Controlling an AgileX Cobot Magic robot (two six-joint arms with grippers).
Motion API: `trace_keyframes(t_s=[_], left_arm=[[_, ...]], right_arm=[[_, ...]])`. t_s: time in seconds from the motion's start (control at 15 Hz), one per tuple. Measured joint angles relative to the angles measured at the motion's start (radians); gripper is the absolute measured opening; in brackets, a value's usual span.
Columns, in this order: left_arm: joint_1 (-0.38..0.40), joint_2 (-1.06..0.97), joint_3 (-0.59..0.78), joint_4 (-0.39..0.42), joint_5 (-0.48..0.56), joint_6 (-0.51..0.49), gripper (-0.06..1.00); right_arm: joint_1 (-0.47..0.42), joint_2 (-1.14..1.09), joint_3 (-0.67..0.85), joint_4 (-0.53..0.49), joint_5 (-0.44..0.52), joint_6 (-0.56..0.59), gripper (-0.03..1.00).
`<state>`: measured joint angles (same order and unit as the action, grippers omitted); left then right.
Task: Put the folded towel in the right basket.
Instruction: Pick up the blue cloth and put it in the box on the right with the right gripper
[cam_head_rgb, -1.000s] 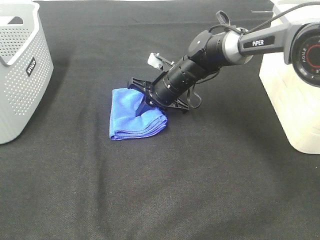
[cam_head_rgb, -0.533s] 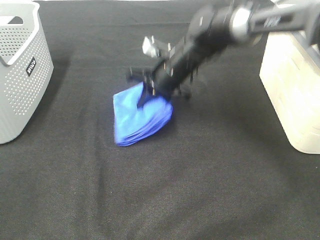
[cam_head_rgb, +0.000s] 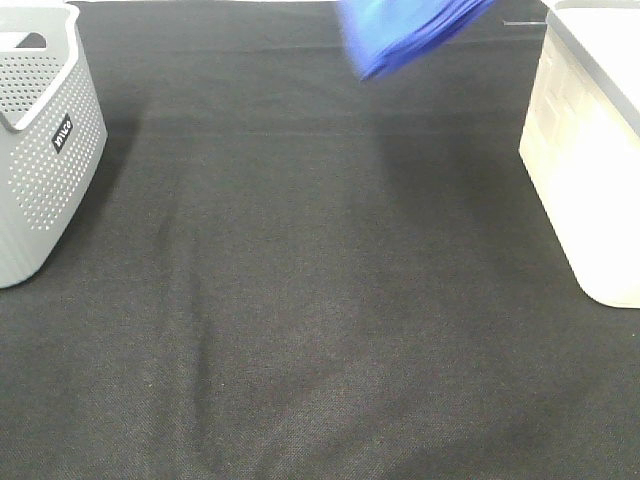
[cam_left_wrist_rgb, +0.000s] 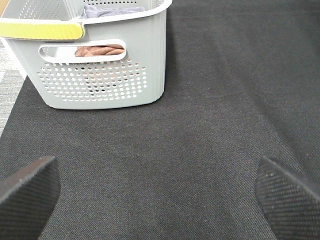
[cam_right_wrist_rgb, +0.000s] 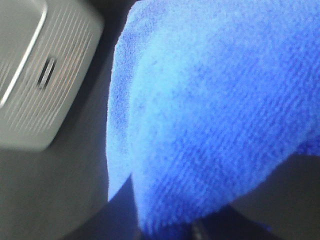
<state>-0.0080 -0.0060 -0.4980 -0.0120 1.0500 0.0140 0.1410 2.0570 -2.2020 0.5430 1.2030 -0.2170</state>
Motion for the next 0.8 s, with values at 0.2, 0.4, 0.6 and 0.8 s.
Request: trace_keyframes(t_s=[0.2, 0.4, 0.6, 0.8], left_arm=[[0.0, 0.0, 0.0, 0.0, 0.0, 0.0, 0.99], [0.0, 0.0, 0.0, 0.0, 0.0, 0.0, 0.99], [0.0, 0.0, 0.0, 0.0, 0.0, 0.0, 0.99], [0.0, 0.0, 0.0, 0.0, 0.0, 0.0, 0.99]], right_arm=[[-0.234, -0.049, -0.022, -0.03, 0.006, 0.029, 0.16], [-0.433, -0.05, -0.022, -0.149, 0.008, 0.071, 0.16], [-0.494, -0.05, -0.022, -0.311, 0.01, 0.08, 0.16], [-0.497, -0.043, 0.018, -0.335, 0.012, 0.08, 0.16]])
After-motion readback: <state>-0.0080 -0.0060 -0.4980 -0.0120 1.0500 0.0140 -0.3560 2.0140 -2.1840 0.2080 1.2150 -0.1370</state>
